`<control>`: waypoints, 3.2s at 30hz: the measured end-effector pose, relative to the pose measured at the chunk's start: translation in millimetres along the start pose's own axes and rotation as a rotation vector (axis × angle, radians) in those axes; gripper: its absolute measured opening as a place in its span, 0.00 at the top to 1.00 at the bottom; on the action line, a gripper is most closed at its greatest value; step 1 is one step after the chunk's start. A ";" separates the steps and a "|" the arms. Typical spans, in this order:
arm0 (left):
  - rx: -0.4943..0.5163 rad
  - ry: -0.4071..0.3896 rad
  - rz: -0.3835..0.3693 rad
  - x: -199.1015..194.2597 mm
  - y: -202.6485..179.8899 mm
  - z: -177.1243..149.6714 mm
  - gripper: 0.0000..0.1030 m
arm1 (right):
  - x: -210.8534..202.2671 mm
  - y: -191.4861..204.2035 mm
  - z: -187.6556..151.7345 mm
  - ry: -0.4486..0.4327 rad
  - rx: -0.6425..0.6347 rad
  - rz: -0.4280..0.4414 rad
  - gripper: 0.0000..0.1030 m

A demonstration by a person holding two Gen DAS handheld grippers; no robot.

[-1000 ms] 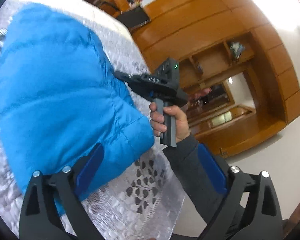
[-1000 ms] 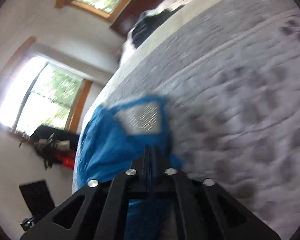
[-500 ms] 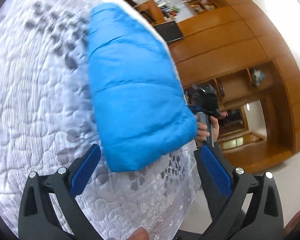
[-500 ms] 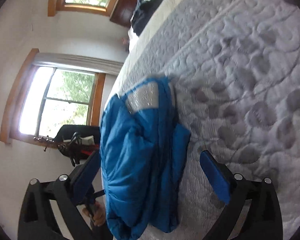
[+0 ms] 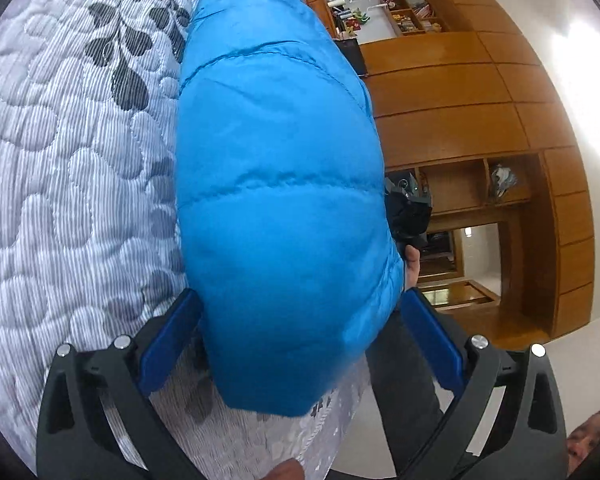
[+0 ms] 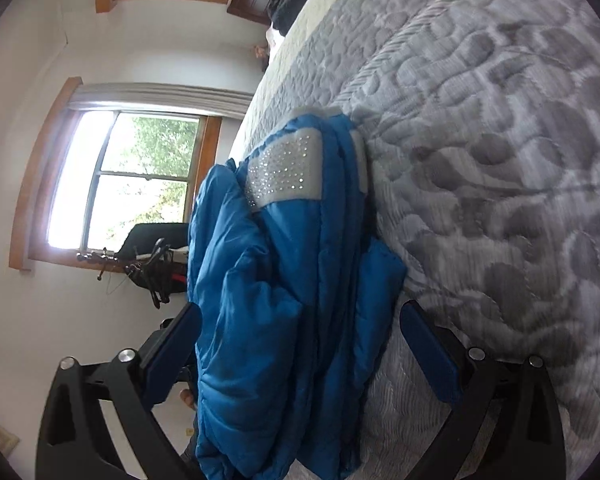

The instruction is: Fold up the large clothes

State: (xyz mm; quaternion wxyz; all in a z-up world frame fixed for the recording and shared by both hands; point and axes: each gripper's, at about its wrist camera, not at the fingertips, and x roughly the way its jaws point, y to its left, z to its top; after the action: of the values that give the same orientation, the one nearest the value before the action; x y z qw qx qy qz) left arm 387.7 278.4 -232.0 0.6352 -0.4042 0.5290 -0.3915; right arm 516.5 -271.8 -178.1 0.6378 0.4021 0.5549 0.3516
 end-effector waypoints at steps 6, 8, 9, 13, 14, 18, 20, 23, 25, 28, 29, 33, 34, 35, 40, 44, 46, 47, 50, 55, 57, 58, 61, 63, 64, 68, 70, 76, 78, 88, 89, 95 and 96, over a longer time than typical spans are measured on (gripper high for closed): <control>0.020 0.038 0.061 17.8 -6.5 12.1 0.03 | 21.9 12.5 6.6 0.019 -0.017 0.001 0.03; 0.036 0.052 0.114 32.3 -17.8 15.9 0.03 | 31.0 20.7 7.1 0.028 -0.032 -0.002 0.03; 0.045 0.058 0.130 38.5 -20.1 16.1 0.03 | 33.1 21.0 8.0 0.028 -0.035 -0.005 0.03; 0.045 0.065 0.114 40.9 -21.8 17.5 0.03 | 24.8 10.9 10.5 0.019 -0.020 0.059 0.07; 0.046 0.068 0.106 39.3 -19.2 17.5 0.03 | 24.6 9.9 12.4 0.017 -0.016 0.068 0.08; 0.059 0.087 0.133 43.9 -21.7 16.0 0.03 | 36.6 20.0 14.0 0.026 -0.040 0.033 0.03; 0.051 0.098 0.132 47.0 -24.0 16.9 0.03 | 44.7 25.2 14.0 0.029 -0.056 0.018 0.03; 0.036 0.112 0.131 51.3 -26.5 18.7 0.03 | 50.1 29.4 12.6 0.023 -0.074 0.012 0.12; 0.029 0.116 0.136 53.7 -26.1 18.1 0.03 | 53.0 28.1 9.5 0.019 -0.063 0.033 0.25; 0.026 0.117 0.141 57.0 -28.8 21.1 0.03 | 52.9 32.1 4.0 0.005 -0.073 0.047 0.40; 0.024 0.119 0.139 57.4 -30.1 21.5 0.03 | 55.7 35.7 1.5 -0.002 -0.077 0.048 0.44; 0.027 0.141 0.144 59.1 -36.2 23.1 0.09 | 52.3 46.5 -7.9 -0.026 -0.099 0.052 0.51; 0.030 0.147 0.143 58.6 -36.7 21.6 0.12 | 53.4 51.7 -9.7 -0.032 -0.103 0.053 0.52; 0.034 0.157 0.142 58.4 -38.2 20.4 0.13 | 52.6 55.0 -13.0 -0.039 -0.106 0.056 0.52; 0.049 0.180 0.134 55.0 -48.8 8.6 0.14 | 50.1 64.9 -35.0 -0.073 -0.103 0.072 0.53; 0.066 0.199 0.124 47.4 -54.0 -9.8 0.14 | 54.4 76.6 -64.8 -0.102 -0.100 0.082 0.54; 0.076 0.208 0.127 39.4 -56.5 -21.9 0.15 | 59.6 85.4 -84.0 -0.115 -0.104 0.081 0.54; 0.085 0.212 0.128 32.7 -58.7 -29.6 0.15 | 63.0 90.0 -94.1 -0.122 -0.105 0.083 0.54; 0.110 0.218 0.137 8.9 -64.1 -50.3 0.15 | 77.6 103.9 -127.0 -0.140 -0.097 0.103 0.54; 0.127 0.203 0.182 -48.3 -61.1 -87.9 0.15 | 126.9 132.0 -185.0 -0.119 -0.105 0.124 0.54; 0.126 0.185 0.201 -74.4 -56.6 -103.7 0.15 | 153.3 141.8 -201.2 -0.091 -0.116 0.130 0.54; 0.119 0.174 0.205 -85.0 -53.4 -110.4 0.15 | 165.6 145.1 -208.3 -0.072 -0.116 0.139 0.54; 0.088 0.150 0.202 -111.1 -32.9 -132.8 0.15 | 198.4 151.1 -226.7 -0.018 -0.127 0.151 0.53; 0.045 0.140 0.194 -116.5 -11.3 -143.5 0.11 | 218.2 147.2 -235.8 0.012 -0.127 0.141 0.49; 0.024 0.138 0.180 -116.7 0.5 -147.1 0.08 | 225.2 145.8 -238.6 0.010 -0.146 0.113 0.42; 0.008 0.090 0.114 -115.4 10.3 -153.7 0.06 | 219.3 143.0 -241.5 -0.015 -0.127 0.075 0.23; 0.019 0.074 0.130 -118.4 6.2 -155.0 0.06 | 204.3 144.8 -238.4 -0.033 -0.132 0.057 0.22; 0.067 -0.065 0.304 -157.9 -6.0 -168.5 0.04 | 143.2 174.5 -252.8 -0.161 -0.226 0.000 0.21; 0.059 -0.135 0.328 -175.7 -9.2 -175.7 0.04 | 128.4 185.6 -258.4 -0.191 -0.263 -0.009 0.21; 0.288 -0.222 0.057 -162.9 -102.8 -198.0 0.03 | 167.8 245.3 -285.5 -0.210 -0.617 -0.146 0.25; 0.294 -0.186 0.052 -146.2 -106.3 -196.3 0.03 | 177.9 244.2 -282.7 -0.193 -0.631 -0.184 0.27; 0.290 -0.133 0.033 -104.9 -93.2 -190.2 0.03 | 198.5 202.9 -270.9 -0.111 -0.621 -0.359 0.50; 0.294 -0.129 0.026 -102.4 -95.0 -191.2 0.03 | 196.7 192.6 -269.7 -0.112 -0.634 -0.342 0.52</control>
State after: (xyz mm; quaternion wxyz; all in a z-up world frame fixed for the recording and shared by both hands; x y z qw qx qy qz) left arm 178.4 319.3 -129.1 0.7251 -0.3244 0.4295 -0.4296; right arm 275.9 20.0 -104.2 0.8099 0.1042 0.4416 0.3718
